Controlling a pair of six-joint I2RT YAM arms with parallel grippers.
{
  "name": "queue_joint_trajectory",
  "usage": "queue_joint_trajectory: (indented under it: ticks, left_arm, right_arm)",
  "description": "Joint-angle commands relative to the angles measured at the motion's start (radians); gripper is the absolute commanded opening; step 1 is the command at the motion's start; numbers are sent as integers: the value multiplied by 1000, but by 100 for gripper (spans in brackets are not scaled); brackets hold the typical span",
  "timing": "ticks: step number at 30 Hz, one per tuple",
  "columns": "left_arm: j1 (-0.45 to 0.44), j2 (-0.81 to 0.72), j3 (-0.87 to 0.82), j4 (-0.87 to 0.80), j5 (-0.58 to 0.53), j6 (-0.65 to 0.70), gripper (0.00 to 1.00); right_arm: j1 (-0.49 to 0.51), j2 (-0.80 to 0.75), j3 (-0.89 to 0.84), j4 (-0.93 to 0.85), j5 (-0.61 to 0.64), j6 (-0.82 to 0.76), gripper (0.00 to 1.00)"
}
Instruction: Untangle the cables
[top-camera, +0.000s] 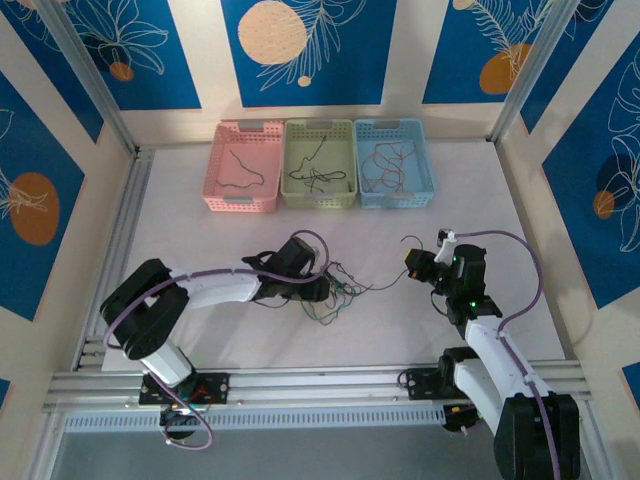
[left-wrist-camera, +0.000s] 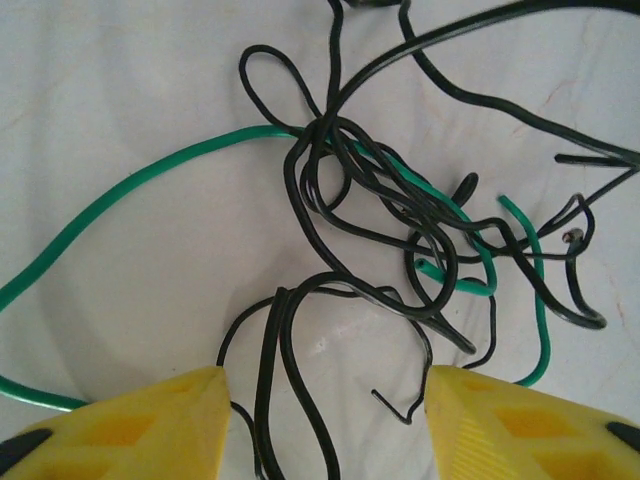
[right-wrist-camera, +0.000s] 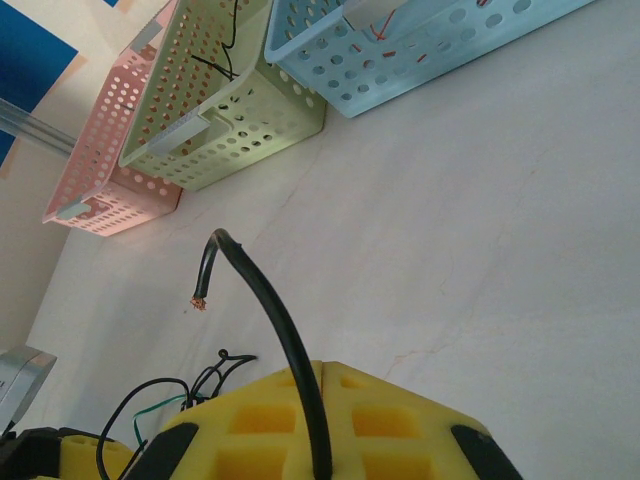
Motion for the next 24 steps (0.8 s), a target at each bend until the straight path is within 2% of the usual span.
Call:
queue_joint_trajectory:
  ticks: [1,7,14,18,24]
  left_arm:
    - [7,9,0,37,11,3,43]
    - [9,-27,0,9,-17,43,1]
    - [24,-173,35,-180,3,182,0]
    - [26,-239,99,-382,28,291,0]
    - [24,-390,97,-544,118,319,0]
  right_arm:
    - [5,3,-4,21,4,-14,0]
    - [6,3,-4,23,4,-14,0]
    - [5,1,-2,17,8,-14,0]
    - [6,-12,-4,8,42,-14,0]
    - [4,-6,-8,3,79,-10,0]
